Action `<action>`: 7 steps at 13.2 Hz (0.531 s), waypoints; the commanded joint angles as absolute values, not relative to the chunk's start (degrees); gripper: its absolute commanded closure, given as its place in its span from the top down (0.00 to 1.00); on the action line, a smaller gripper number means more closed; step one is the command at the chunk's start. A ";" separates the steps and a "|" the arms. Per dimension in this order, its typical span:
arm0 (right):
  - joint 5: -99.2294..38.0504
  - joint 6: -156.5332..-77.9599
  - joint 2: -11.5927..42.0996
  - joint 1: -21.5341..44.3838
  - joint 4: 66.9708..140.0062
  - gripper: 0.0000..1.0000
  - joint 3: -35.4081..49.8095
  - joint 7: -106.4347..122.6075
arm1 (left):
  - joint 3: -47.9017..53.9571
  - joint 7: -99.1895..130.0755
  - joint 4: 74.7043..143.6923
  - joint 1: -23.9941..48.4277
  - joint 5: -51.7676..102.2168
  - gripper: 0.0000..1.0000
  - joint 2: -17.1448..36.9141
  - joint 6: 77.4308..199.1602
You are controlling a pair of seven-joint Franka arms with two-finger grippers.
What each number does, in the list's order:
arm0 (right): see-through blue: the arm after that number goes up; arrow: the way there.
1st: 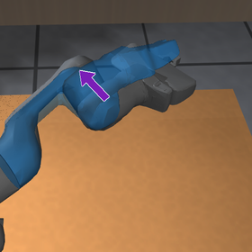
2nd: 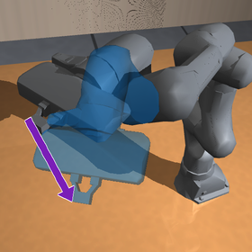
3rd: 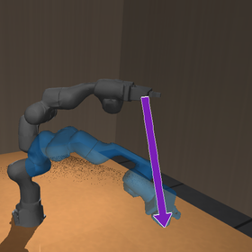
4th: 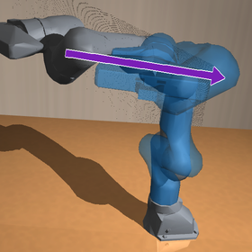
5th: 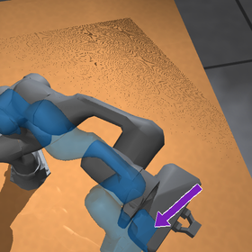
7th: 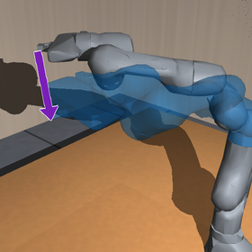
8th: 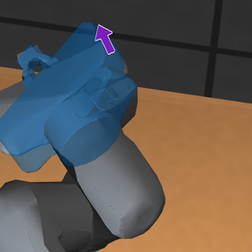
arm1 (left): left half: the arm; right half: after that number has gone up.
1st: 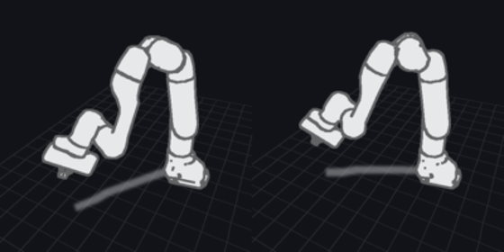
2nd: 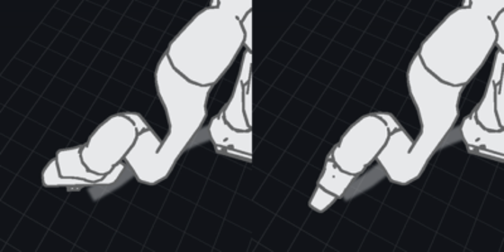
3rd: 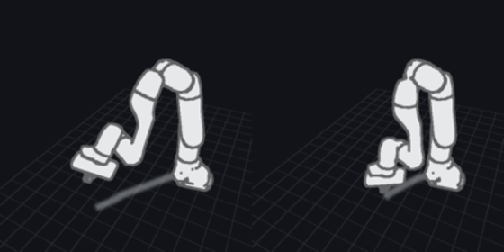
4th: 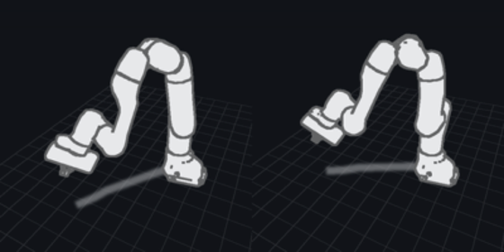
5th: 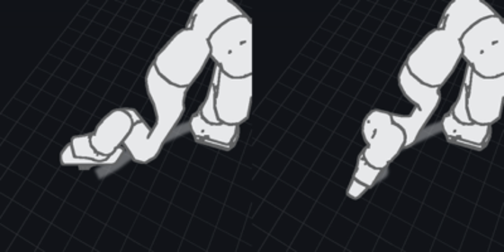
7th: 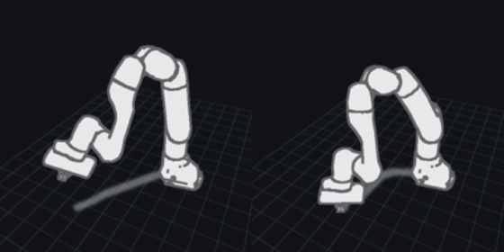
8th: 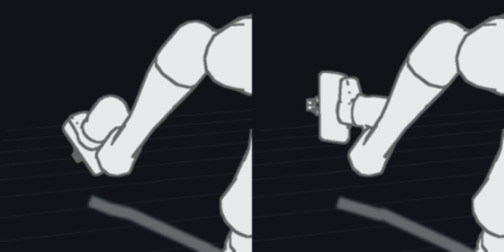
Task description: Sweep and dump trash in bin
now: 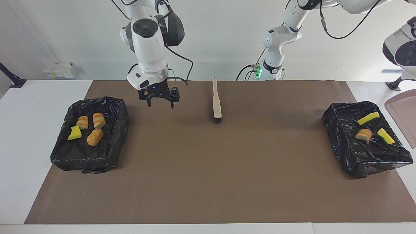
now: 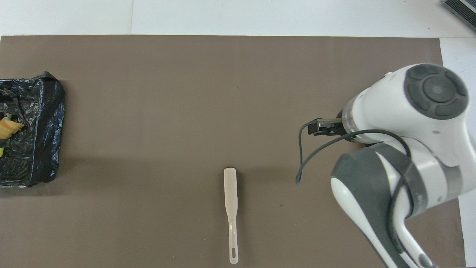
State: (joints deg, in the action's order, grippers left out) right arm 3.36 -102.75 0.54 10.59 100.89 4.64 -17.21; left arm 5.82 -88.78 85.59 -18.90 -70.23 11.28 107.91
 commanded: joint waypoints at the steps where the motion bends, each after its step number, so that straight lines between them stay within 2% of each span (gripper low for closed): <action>1: 3.16 -100.38 -4.12 5.47 101.08 1.00 5.36 -11.79 | 5.10 -86.58 88.33 -15.48 -72.33 0.00 8.35 104.26; 4: 2.90 -96.08 -4.75 3.17 96.26 1.00 5.27 -11.69 | 5.71 -83.24 88.24 -12.31 -69.71 0.00 8.35 101.52; 7: 1.85 -92.48 -4.22 2.37 91.42 1.00 3.96 -11.60 | 5.71 -83.06 87.19 -10.46 -53.77 0.00 8.52 101.16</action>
